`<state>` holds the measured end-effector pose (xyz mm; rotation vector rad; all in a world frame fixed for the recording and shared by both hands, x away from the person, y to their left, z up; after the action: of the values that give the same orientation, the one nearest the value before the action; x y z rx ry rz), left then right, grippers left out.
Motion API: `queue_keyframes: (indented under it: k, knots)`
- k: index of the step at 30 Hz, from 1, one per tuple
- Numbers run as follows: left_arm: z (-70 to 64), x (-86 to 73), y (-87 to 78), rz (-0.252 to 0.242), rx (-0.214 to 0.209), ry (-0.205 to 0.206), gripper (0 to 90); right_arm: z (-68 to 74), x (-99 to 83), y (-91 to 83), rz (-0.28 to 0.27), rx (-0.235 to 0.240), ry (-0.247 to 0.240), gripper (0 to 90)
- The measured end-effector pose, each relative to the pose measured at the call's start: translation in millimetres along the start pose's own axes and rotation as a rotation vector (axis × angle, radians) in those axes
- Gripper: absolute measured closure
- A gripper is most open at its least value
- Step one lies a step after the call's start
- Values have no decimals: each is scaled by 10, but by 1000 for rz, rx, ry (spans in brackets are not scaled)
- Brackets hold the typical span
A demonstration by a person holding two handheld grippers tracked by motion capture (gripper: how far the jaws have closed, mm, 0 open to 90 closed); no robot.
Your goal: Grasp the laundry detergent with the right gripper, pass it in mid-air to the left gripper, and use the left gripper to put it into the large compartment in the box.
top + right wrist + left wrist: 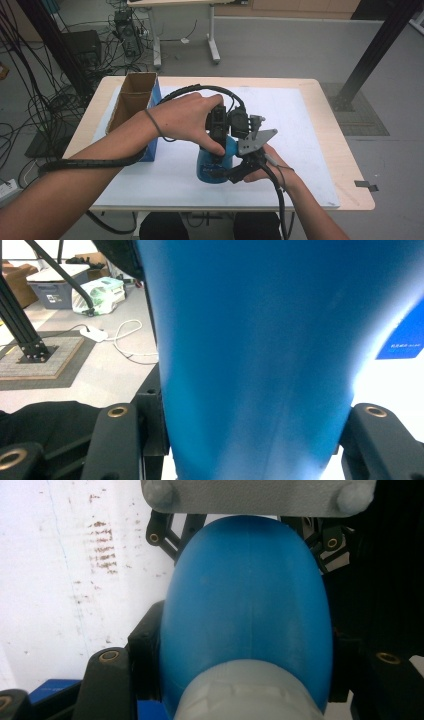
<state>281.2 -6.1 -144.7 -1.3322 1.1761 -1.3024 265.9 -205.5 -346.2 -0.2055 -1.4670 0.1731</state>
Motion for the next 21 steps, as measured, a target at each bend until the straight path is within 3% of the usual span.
queue_keyframes:
  k: [21]
  knots:
    - [11, -21, 8, -6, 6, -4, 379, -18, -9, 10, -1, -1, -4, 421]
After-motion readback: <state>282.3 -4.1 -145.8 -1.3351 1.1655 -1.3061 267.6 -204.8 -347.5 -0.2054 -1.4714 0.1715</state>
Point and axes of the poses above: each handheld gripper's, and its own axes: y roughly forward along the jaws, x roughly out of its top, z roughly to its left, the point moved 5 cm from there along y, roughly forward along the jaws, and after that the axes turned 7 degrees about -z, right-handed, at the moved point
